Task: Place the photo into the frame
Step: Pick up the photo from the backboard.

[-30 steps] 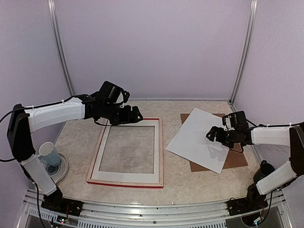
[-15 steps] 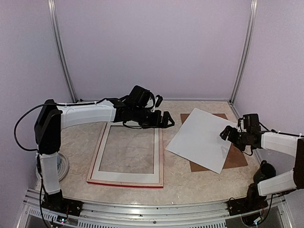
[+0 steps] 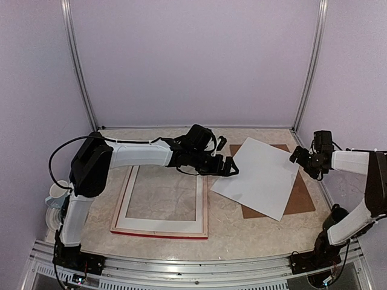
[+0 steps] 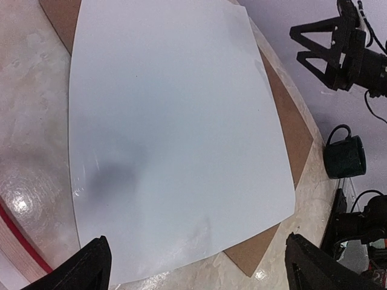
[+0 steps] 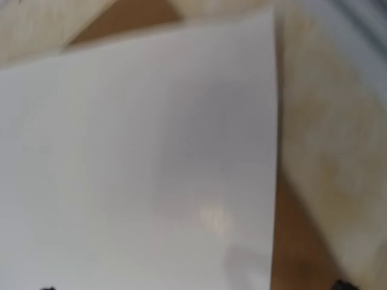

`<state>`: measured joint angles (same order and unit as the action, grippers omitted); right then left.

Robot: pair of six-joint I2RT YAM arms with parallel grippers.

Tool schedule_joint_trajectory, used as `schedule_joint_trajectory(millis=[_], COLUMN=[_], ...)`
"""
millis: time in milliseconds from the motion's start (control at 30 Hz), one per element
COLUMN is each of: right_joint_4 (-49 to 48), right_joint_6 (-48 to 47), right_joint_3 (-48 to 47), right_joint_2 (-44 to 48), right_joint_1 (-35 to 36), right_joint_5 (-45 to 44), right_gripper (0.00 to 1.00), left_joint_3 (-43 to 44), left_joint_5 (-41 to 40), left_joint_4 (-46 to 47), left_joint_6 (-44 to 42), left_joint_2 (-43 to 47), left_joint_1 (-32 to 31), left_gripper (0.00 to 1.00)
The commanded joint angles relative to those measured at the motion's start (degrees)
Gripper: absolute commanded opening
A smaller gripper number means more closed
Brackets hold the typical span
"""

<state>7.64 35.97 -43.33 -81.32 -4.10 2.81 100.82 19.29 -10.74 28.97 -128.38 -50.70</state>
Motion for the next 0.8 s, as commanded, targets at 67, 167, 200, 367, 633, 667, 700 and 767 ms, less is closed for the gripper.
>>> schedule_joint_trajectory(millis=[67, 167, 200, 367, 633, 667, 700, 767], right_joint_4=[-1.73, -2.55, -3.21, -4.23, -8.22, -9.11, -9.53, -10.70], right_joint_6=[0.91, 1.29, 1.13, 1.25, 1.17, 1.13, 1.12, 1.29], right_joint_3=[-7.44, -10.07, -10.69, -13.61, -15.27, -15.44, -15.42, -15.25], right_joint_2=[-7.71, -11.58, -12.67, -19.40, -26.07, -26.50, -26.81, -27.36], right_joint_1=[-3.20, -3.91, -4.03, -6.13, -8.10, -8.09, -8.12, -8.13], right_joint_5=[-2.37, -3.72, -3.61, -2.08, 4.97, 5.18, 5.31, 5.89], right_gripper=[0.98, 0.96, 0.96, 0.94, 0.87, 0.87, 0.87, 0.86], left_joint_3=[1.16, 0.73, 0.66, -0.33, -1.84, -1.93, -1.94, -1.73], left_joint_5=[2.30, 2.84, 2.92, 3.95, 4.46, 4.57, 4.52, 4.47], left_joint_4=[2.40, 2.72, 2.73, 3.61, 4.52, 4.65, 4.67, 4.71], left_joint_6=[-0.37, -0.01, 0.08, 0.41, 1.14, 1.36, 1.62, 1.93], left_joint_2=[-2.15, -2.87, -3.05, -3.55, -4.35, -4.66, -4.89, -5.48], left_joint_1=[-1.97, -2.45, -2.58, -3.03, -3.49, -3.53, -3.53, -3.53], left_gripper=[0.98, 0.97, 0.97, 0.96, 0.93, 0.92, 0.91, 0.90])
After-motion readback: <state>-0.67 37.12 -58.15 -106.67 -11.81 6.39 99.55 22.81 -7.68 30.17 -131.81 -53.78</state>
